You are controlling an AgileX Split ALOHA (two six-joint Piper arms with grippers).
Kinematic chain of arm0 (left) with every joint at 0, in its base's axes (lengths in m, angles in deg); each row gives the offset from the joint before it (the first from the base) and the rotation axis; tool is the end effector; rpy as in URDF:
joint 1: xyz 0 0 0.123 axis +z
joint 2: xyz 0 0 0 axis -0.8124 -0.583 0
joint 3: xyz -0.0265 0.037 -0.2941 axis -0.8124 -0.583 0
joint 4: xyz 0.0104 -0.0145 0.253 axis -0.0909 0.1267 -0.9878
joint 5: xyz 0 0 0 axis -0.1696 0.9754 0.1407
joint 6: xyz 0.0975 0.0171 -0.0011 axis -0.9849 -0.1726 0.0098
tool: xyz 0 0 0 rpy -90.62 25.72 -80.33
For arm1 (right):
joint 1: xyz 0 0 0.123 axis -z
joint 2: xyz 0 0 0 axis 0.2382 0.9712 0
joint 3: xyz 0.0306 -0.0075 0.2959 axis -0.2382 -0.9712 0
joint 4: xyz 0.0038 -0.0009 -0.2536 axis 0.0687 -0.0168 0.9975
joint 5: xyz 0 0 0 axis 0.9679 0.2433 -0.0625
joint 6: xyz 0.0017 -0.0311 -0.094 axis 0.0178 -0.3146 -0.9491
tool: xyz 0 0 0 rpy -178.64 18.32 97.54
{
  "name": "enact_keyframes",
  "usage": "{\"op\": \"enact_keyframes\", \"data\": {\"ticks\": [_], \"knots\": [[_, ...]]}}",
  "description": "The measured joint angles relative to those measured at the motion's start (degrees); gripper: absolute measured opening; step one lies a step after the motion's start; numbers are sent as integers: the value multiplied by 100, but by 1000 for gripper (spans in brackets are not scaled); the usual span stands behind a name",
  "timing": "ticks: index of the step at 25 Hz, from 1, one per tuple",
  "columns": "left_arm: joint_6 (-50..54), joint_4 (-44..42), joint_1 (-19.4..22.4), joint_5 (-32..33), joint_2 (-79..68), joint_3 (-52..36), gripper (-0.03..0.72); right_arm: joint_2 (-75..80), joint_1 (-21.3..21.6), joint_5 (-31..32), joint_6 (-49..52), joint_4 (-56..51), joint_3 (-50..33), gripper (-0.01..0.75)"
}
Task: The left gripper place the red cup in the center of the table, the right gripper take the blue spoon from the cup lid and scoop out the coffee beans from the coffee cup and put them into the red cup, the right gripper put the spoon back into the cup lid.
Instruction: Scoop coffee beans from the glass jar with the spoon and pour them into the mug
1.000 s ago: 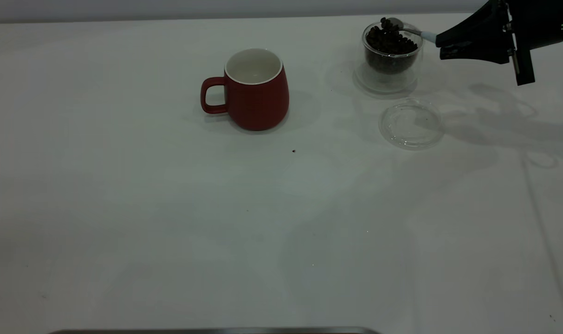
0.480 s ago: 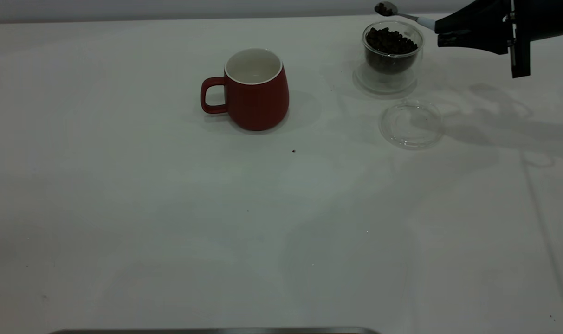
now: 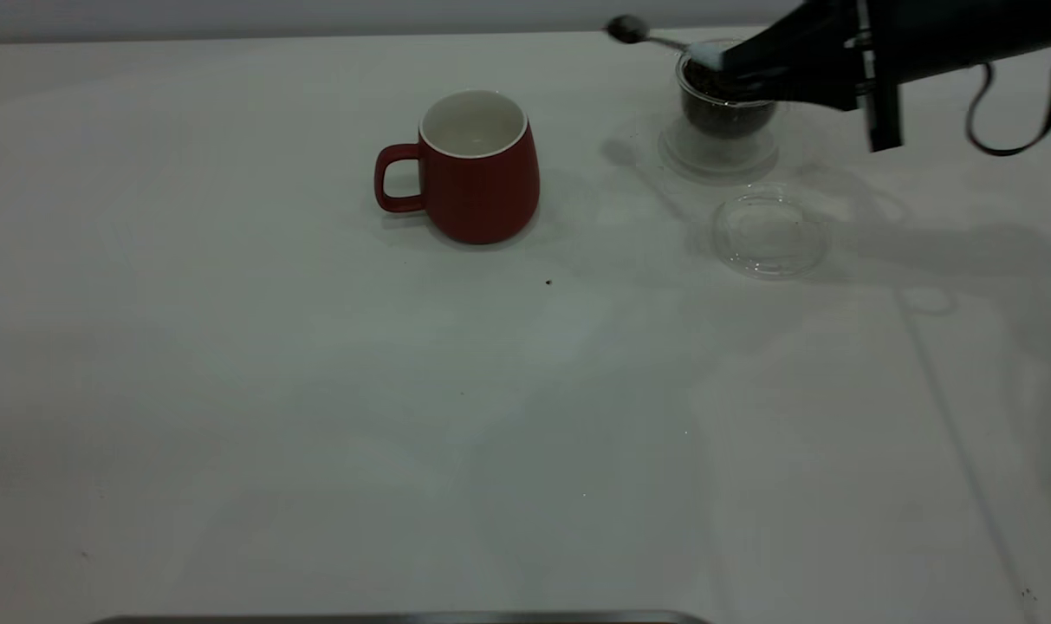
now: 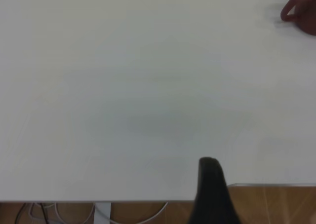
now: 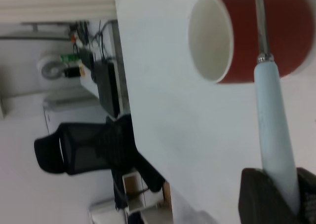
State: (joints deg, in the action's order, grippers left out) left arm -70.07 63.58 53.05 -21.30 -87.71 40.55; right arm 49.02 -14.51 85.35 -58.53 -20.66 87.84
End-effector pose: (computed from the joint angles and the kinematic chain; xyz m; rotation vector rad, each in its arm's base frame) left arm -0.0137 0.0017 0.2638 -0.0202 2.1205 -0.0183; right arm 0.4191 0.0948 0.0579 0.1997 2.5666 1.6686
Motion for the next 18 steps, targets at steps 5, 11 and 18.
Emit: {"op": "enact_keyframes", "data": {"ticks": [5, 11, 18], "knots": [[0, 0, 0, 0, 0, 0, 587, 0, -409, 0, 0, -100, 0, 110], [0, 0, 0, 0, 0, 0, 587, 0, -823, 0, 0, -212, 0, 110], [0, 0, 0, 0, 0, 0, 587, 0, -1054, 7, -73, -223, 0, 110]]}}
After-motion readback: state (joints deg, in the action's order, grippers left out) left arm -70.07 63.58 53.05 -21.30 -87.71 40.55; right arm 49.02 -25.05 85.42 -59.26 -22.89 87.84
